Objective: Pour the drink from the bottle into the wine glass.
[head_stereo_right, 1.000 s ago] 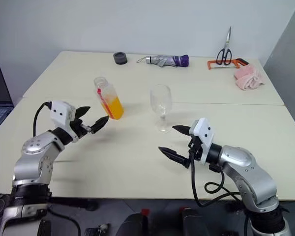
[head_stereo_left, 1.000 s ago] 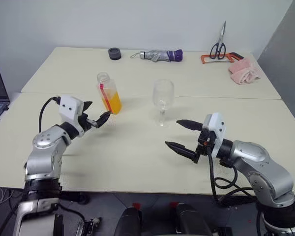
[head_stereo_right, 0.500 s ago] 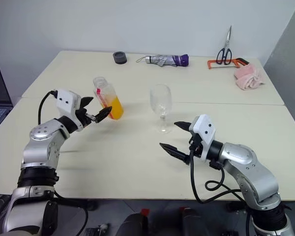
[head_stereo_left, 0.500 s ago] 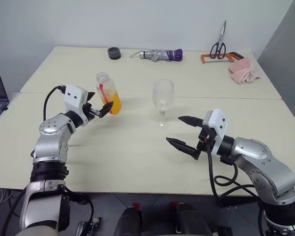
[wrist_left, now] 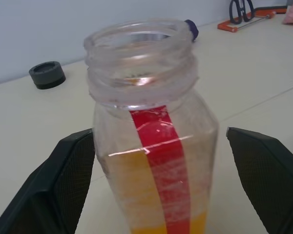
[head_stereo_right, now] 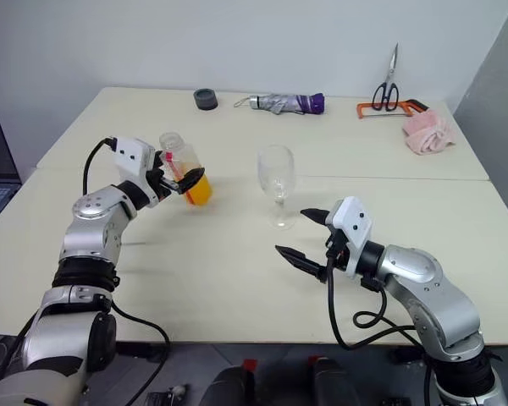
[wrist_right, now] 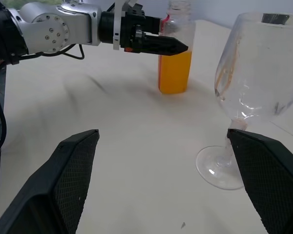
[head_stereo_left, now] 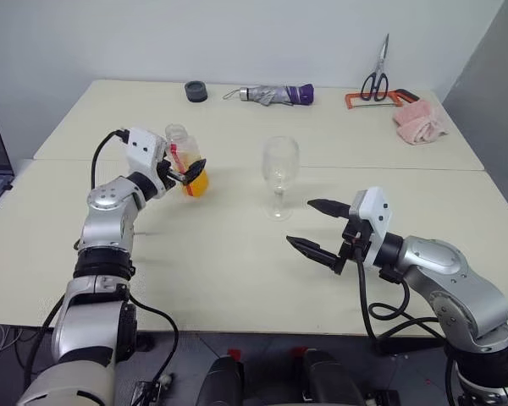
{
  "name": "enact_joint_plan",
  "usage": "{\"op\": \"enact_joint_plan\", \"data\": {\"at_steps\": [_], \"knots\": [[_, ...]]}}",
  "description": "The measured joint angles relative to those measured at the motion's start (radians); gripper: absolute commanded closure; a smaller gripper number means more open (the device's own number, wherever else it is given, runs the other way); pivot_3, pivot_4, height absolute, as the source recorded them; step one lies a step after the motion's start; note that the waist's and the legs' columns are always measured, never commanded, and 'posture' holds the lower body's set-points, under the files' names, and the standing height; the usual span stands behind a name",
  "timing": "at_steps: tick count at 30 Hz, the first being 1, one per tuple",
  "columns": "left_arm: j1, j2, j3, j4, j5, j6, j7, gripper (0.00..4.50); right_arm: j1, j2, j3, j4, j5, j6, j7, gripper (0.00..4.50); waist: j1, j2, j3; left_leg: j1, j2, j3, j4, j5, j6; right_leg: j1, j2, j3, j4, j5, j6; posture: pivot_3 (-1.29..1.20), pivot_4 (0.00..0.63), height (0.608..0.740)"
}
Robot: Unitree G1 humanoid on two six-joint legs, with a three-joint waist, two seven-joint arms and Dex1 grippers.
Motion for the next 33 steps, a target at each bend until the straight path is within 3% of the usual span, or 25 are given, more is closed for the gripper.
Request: {"op": "enact_joint_plan", "data": {"at_steps": [2,4,12,19,24,33], "knots": [[-0.014,-0.008,0.0,0.031,0.005,-0.015,0.001,0.0,-0.005,0.0,0.0,0.0,0.0,0.0,-0.001,0.02,-0.001,0.0,0.0,0.0,0.0,0.0,0.0,0.0,0.0,0.0,0.0,0.0,0.0,0.0,0.0,0.0,0.15,0.74],[-0.022,-0.01,0.0,0.051,0.008,-0.018,0.006,0.39,-0.013,0.0,0.0,0.0,0.0,0.0,-0.002,0.0,-0.001,0.0,0.0,0.0,0.0,0.0,0.0,0.0,0.0,0.0,0.0,0.0,0.0,0.0,0.0,0.0,0.15,0.74],[-0.027,-0.027,0.002,0.066,0.004,-0.018,0.01,2.62,-0.02,0.001,0.0,0.0,0.001,0.0,-0.017,0.0,0.0,0.0,0.0,0.0,0.0,0.0,0.0,0.0,0.0,0.0,0.0,0.0,0.0,0.0,0.0,0.0,0.15,0.74],[-0.017,-0.037,0.003,0.041,0.006,-0.017,-0.003,2.7,-0.024,0.011,-0.002,0.0,-0.003,-0.02,-0.039,0.0,0.0,0.0,0.0,-0.001,0.0,0.0,0.0,0.0,0.0,0.0,0.0,0.0,0.0,0.0,0.0,0.0,0.15,0.74],[-0.02,-0.045,-0.065,-0.043,0.041,-0.02,-0.032,2.7,-0.029,0.03,-0.011,-0.016,-0.014,-0.064,-0.081,0.0,0.0,0.0,0.0,-0.001,0.0,0.0,0.001,0.0,0.0,0.0,0.0,0.0,0.0,0.0,0.0,0.0,0.15,0.74],[-0.132,-0.063,-0.175,-0.084,0.14,-0.14,-0.057,2.7,0.004,-0.02,-0.141,-0.089,0.062,-0.069,-0.077,0.0,0.002,0.0,0.0,-0.001,-0.001,0.0,0.0,0.0,0.0,-0.001,0.0,0.0,0.0,0.0,0.0,0.0,0.15,0.74]]}}
